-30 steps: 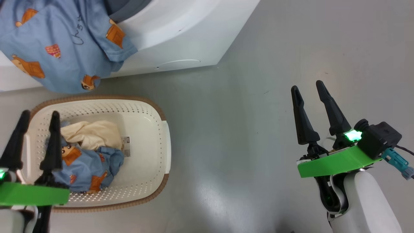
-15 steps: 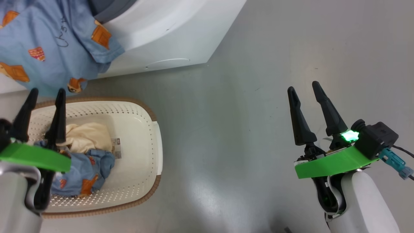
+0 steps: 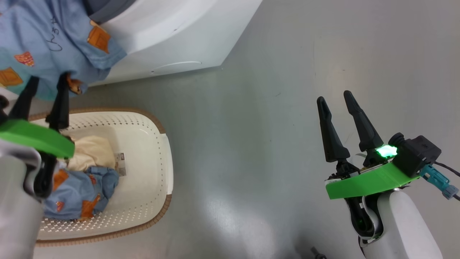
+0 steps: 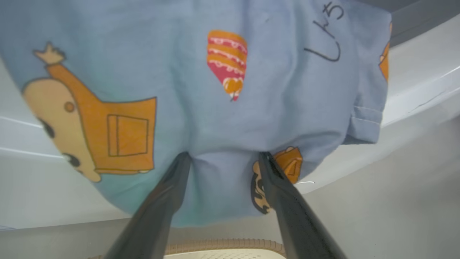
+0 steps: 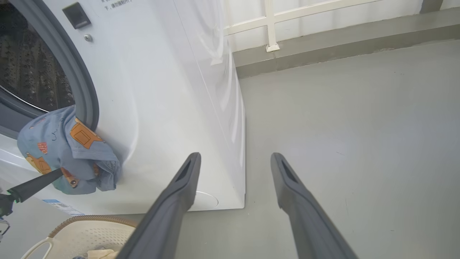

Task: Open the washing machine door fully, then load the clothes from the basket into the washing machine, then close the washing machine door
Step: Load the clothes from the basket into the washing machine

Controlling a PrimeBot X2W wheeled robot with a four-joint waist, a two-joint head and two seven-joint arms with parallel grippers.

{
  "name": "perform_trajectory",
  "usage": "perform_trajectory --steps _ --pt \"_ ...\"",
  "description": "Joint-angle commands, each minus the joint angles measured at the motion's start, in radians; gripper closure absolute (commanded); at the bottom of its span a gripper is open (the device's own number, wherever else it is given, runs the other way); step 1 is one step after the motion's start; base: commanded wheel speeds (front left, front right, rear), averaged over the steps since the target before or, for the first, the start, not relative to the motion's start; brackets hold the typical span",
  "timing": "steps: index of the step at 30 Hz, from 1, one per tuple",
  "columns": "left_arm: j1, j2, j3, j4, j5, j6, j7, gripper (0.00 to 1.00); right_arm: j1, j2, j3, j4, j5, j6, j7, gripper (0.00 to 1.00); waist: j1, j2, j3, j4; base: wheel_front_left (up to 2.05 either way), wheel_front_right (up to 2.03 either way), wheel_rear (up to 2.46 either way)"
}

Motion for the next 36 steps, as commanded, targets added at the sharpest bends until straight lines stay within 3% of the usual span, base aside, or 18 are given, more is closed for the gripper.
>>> perform_trajectory --steps 1,9,21,22,24,36 --pt "-0.032 0.038 0.020 -0.001 -0.011 -0.003 0.001 0.00 0.007 0.002 0.020 -0.022 0.007 0.002 -0.005 0.00 0.0000 0.0000 0.005 -0.002 0.00 0.00 0.00" --pt "-0.176 0.018 -0.063 0.116 -0.085 -0.003 0.013 0.00 -0.003 0.002 0.021 -0.030 0.013 0.002 -0.005 0.00 0.0000 0.0000 0.028 -0.012 0.00 0.00 0.00" --pt "-0.281 0.008 -0.106 0.193 -0.162 -0.003 -0.011 0.00 -0.002 0.002 0.012 -0.035 0.010 0.002 -0.005 0.00 0.0000 0.0000 0.034 -0.005 0.00 0.00 0.00" --pt "-0.282 0.008 -0.110 0.194 -0.167 -0.003 -0.012 0.18 -0.003 0.002 0.011 -0.035 0.010 0.002 -0.005 0.00 0.0000 0.0000 0.034 -0.003 0.00 0.00 0.00" --pt "-0.278 0.008 -0.118 0.193 -0.176 -0.003 -0.015 1.00 -0.003 0.002 0.012 -0.035 0.009 0.002 -0.005 0.00 0.0000 0.0000 0.033 0.000 0.00 0.00 0.00" --pt "-0.196 0.043 -0.130 0.074 -0.184 -0.003 -0.020 1.00 -0.001 0.002 0.008 -0.028 0.005 0.002 -0.005 0.00 0.0000 0.0000 0.015 0.019 0.00 0.00 0.00"
